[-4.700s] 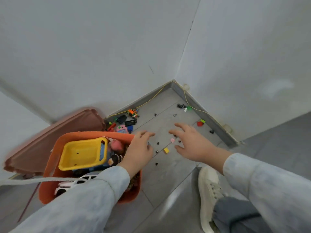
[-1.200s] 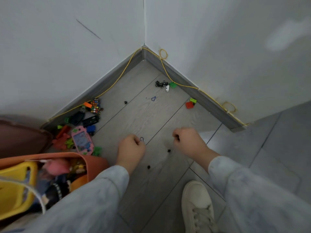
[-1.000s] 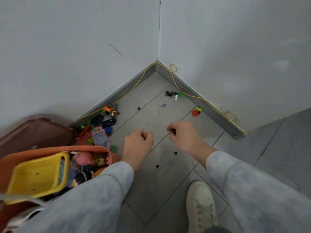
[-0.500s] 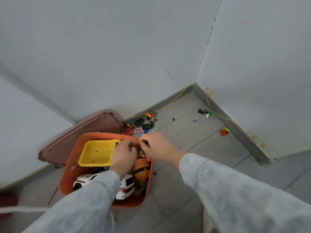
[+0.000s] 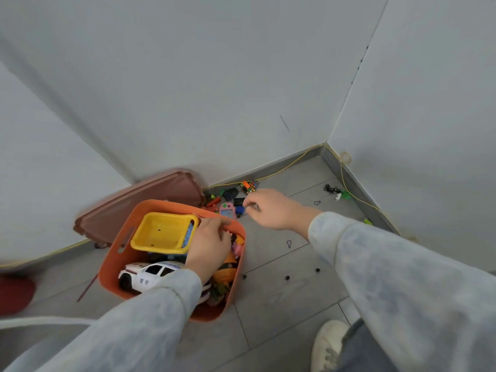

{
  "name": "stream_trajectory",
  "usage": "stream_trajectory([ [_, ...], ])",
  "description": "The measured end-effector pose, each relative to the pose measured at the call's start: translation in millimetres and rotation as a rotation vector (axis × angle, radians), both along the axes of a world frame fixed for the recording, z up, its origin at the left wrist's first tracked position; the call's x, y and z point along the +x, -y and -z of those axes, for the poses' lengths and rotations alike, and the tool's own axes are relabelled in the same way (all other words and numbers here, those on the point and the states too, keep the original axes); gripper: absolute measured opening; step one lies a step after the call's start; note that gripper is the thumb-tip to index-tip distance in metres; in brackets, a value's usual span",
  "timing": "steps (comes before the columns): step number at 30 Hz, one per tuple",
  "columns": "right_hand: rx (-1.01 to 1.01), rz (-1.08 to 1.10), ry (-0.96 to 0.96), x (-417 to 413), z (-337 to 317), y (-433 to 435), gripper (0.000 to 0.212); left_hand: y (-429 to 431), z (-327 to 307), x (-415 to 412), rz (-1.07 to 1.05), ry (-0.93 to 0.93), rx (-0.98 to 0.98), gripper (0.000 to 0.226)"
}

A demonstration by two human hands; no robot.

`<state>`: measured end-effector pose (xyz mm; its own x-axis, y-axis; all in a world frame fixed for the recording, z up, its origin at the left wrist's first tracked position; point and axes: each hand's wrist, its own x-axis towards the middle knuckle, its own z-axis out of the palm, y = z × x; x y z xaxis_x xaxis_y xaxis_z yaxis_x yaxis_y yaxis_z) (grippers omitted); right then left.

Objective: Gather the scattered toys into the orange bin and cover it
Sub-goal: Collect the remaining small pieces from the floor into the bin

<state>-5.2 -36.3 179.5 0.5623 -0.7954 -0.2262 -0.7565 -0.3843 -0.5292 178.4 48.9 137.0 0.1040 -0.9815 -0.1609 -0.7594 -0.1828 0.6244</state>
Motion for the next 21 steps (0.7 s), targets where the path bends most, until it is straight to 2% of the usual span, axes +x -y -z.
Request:
stream_trajectory([
  [4,0.006,0.028,-0.126,-48,7,22,0.03,3,3,-39,0.072,-0.01,-0.049,0.027],
  [8,0.095,0.041,-0.258,-104,36,28,0.037,3,23,-85,0.203,-0.05,0.019,0.03],
  [12,0.194,0.099,-0.338,-151,94,23,0.046,-4,70,-122,0.243,0.0,0.212,0.036],
  [14,0.237,0.105,-0.371,-163,124,12,0.049,-9,93,-129,0.238,0.083,0.331,0.041],
  [21,0.382,0.127,-0.368,-184,221,-51,0.058,-29,175,-123,0.135,0.306,0.636,0.057],
])
